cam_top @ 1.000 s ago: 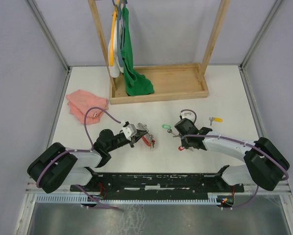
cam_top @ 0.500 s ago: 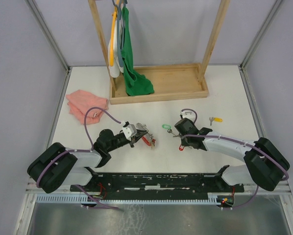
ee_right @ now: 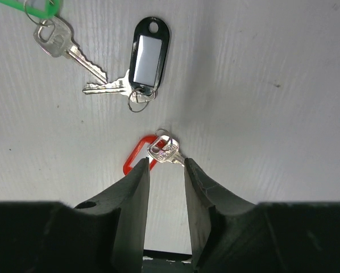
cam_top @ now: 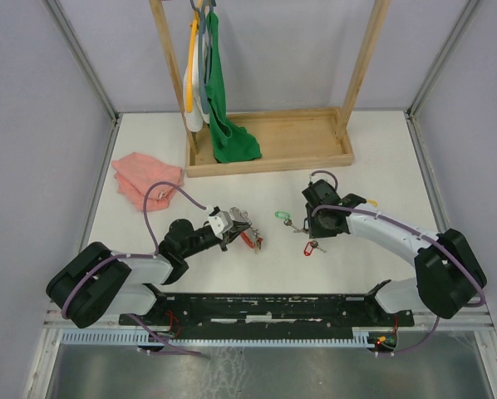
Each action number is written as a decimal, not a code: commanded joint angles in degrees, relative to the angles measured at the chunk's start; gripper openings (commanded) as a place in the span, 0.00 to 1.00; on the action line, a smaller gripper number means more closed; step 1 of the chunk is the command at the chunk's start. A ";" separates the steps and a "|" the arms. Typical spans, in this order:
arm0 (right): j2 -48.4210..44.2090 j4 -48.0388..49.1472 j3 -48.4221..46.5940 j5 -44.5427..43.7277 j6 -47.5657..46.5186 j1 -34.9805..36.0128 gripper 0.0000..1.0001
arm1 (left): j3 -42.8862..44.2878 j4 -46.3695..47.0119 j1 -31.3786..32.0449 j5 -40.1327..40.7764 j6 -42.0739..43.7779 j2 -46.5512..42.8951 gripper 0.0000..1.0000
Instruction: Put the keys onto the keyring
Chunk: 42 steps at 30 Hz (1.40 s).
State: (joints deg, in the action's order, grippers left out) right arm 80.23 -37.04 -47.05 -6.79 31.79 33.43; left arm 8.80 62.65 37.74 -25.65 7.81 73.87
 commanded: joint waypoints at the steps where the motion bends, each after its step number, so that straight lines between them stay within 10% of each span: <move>1: 1.94 -1.16 -2.96 7.77 -1.92 -2.91 0.40 | 1.82 2.96 -0.03 -0.56 2.24 -1.54 0.03; 42: 13.34 -1.57 -7.82 19.97 -10.42 -10.34 0.17 | 2.58 1.72 0.02 -1.77 2.40 -0.93 0.03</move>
State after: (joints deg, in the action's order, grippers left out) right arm 93.08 -37.93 -52.66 13.30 22.41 23.35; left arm 9.08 61.34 37.74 -26.13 7.97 73.76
